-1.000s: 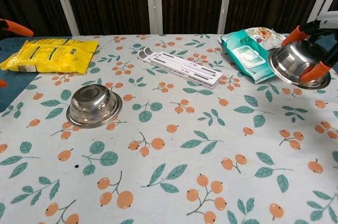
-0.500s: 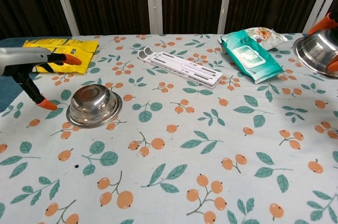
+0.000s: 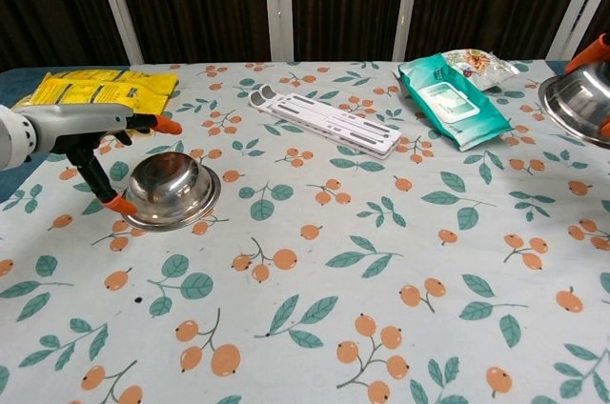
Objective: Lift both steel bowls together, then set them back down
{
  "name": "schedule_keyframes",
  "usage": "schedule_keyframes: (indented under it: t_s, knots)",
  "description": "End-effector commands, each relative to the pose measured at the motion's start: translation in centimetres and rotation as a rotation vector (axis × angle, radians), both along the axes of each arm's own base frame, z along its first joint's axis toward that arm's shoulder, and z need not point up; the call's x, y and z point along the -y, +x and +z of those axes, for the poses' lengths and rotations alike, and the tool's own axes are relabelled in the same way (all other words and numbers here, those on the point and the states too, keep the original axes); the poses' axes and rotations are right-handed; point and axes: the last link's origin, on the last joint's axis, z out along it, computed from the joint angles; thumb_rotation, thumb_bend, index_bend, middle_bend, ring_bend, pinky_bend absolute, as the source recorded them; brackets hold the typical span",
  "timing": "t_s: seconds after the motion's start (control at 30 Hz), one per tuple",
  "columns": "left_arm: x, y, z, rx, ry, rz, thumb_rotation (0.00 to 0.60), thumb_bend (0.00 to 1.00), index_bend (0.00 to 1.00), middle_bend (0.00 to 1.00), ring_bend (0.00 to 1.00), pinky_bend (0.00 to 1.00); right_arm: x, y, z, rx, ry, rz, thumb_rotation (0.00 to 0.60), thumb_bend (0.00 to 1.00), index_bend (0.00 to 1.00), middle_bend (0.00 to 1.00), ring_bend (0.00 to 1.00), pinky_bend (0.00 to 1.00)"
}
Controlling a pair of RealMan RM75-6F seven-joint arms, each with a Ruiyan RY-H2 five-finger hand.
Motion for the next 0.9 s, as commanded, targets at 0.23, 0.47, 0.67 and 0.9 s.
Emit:
schedule_keyframes:
  t_s: [0.23,0.47,0.67,0.9]
  knots:
    - [-0.4,1.2,-2.3,-0.012,-0.023,-0.033,0.600,0.00,0.13,0.02,0.02,0.13,0.1,-0.4,0.9,0.003,-0.023,-0.006,0.600,0.08,0.34,0.31,0.40,0.04]
    - [-0.4,1.7,-3.4,-0.007,-0.024,-0.062,0.600,0.01,0.20,0.13,0.11,0.22,0.0,-0.9,1.8,0.004,-0.037,-0.015,0.600,0.08,0.34,0.31,0.40,0.04]
    - [-0.4,1.9,-3.7,-0.022,-0.011,-0.072,0.600,0.03,0.33,0.26,0.24,0.36,-0.1,-1.2,2.1,0.007,-0.043,-0.021,0.600,0.08,0.34,0.31,0.40,0.04]
    - [-0.6,2.2,-3.3,-0.021,0.037,-0.088,0.600,0.04,0.41,0.30,0.28,0.41,-0.1,-1.3,2.7,0.010,-0.062,-0.021,0.600,0.08,0.34,0.31,0.40,0.04]
